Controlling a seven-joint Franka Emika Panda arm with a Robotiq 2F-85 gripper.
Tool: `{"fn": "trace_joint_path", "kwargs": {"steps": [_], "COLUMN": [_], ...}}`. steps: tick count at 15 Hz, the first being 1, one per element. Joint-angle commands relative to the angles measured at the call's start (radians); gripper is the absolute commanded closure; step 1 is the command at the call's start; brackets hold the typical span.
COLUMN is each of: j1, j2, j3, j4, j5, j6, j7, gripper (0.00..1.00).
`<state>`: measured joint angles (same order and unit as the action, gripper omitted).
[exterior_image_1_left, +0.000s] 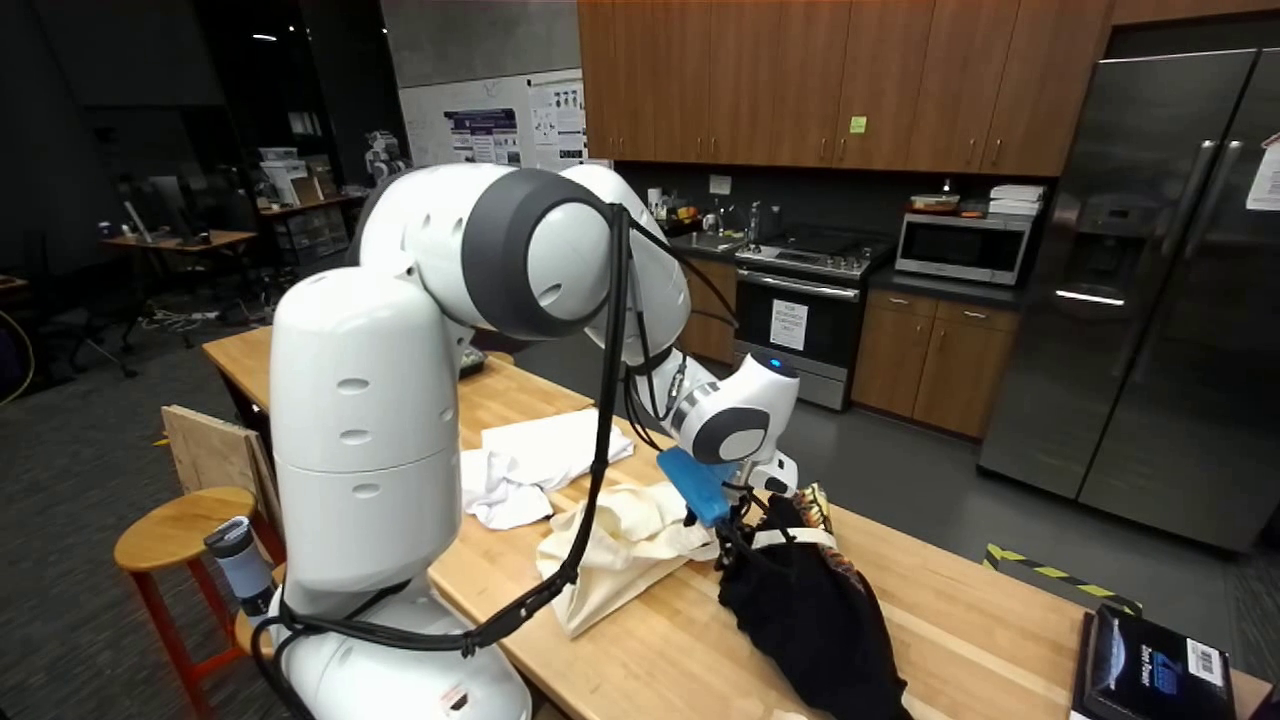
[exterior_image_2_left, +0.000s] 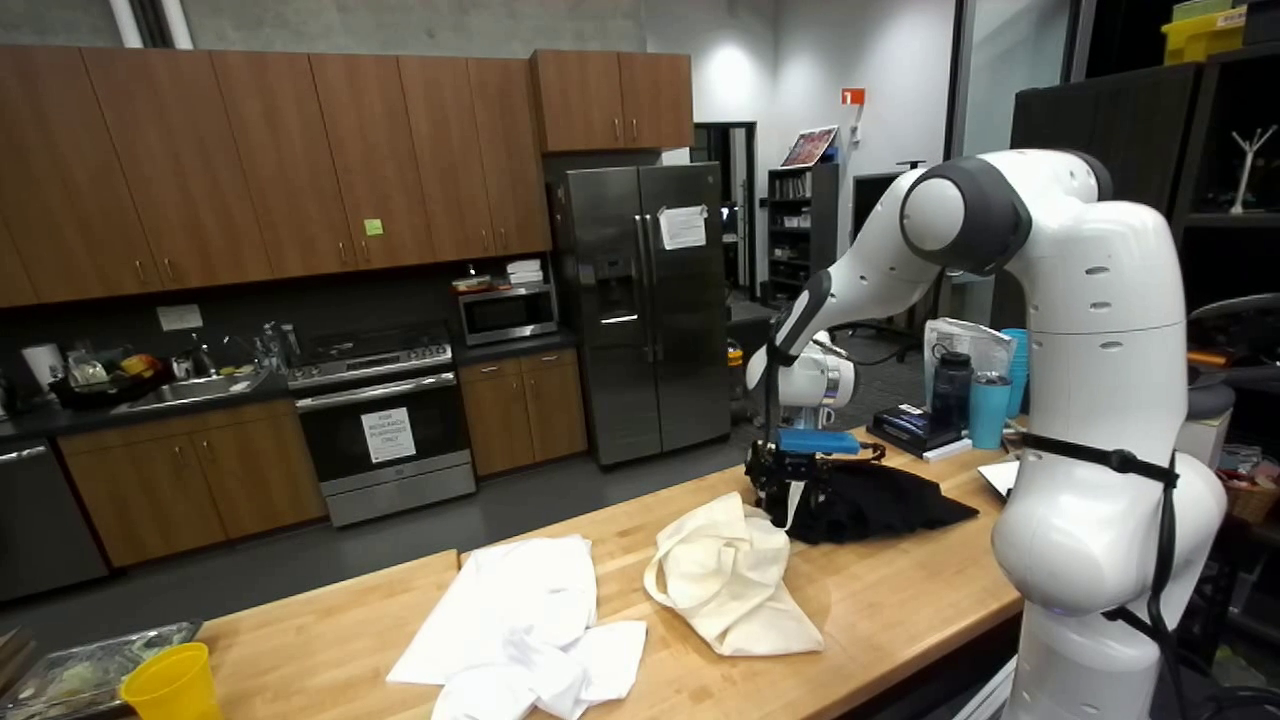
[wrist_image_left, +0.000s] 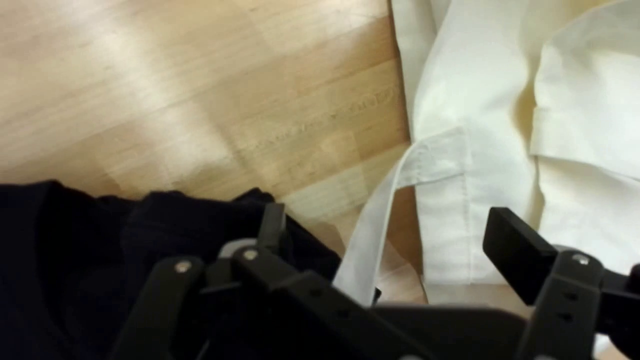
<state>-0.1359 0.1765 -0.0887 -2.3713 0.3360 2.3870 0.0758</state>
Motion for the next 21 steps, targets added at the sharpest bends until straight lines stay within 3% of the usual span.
{"fn": "trace_joint_path", "kwargs": {"steps": [1, 11, 12, 13, 19, 21], "j1": [-0.014, -0.014, -0.014, -0.015, -0.01, -0.008], "j2": [0.019, 0.041, 0.042, 0.041, 0.041, 0.04], "j3": [-0.027, -0.048, -0.048, -0.046, -0.036, -0.028], "j4": [-0.016, 0.037, 0.043, 0.045, 0.072, 0.084], "j5": [-0.039, -0.118, -0.12, -0.113, -0.114, -0.112], "j6": [0.002, 0.108, 0.109, 0.111, 0.087, 0.075], "j7": [-0.013, 0.006, 0.005, 0.005, -0.001, -0.006], "gripper": [0.0, 0.0, 0.03, 0.27, 0.0, 0.0]}}
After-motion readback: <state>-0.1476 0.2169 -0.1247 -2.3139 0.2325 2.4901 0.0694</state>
